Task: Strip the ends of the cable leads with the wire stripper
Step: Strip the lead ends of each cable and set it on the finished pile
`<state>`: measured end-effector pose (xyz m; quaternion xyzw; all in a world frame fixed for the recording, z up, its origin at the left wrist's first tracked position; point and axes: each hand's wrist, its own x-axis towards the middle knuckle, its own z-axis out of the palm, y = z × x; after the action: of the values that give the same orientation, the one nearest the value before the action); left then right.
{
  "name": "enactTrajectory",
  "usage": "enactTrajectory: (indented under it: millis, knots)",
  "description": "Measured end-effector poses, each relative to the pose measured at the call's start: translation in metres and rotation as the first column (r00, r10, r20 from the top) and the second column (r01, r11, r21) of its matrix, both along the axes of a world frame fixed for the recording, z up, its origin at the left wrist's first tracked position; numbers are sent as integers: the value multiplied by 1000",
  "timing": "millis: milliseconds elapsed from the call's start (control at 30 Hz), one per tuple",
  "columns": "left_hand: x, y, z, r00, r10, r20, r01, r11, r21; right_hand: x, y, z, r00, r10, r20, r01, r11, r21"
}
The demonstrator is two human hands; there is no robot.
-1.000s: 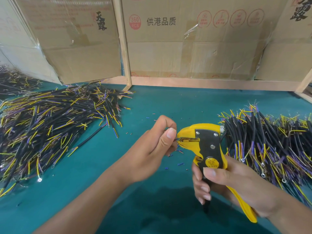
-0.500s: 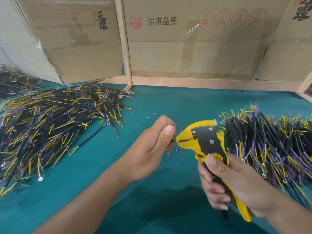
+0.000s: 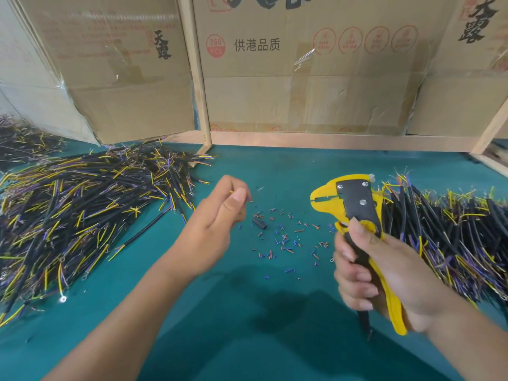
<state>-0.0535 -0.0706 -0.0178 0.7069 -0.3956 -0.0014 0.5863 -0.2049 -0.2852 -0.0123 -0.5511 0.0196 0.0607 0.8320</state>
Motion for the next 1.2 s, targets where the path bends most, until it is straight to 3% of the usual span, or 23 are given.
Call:
enactTrajectory:
  millis: [200,333,633,767,900,1000,1200]
  knots:
    - [0,-2,-3,978,76,195,-112,977,180,13,-5,-23,997,-23,69,17,996,88]
    - [-1,0,-1,931,97,352,-180,961,209,27,-12,-39,997,-78,-9,79,988,133]
    - [-5,-3,0,908,111,404,-199,963,181,34,-16,-58,999,-29,-38,35,985,168]
    - [-11,-10,1,941,175,291,-207,975,85,33,-10,-56,998,-22,-63,32,987,160]
    - [-24,-25,15,983,31,180,-30,1000,-9,28,-4,-46,997,-32,-76,44,986,159]
    - [-31,-36,28,973,-143,180,136,989,49,22,-1,-37,995,-39,-88,54,982,179]
    - [-35,-66,46,958,-224,181,217,974,57,20,2,-27,985,-59,-159,94,971,218]
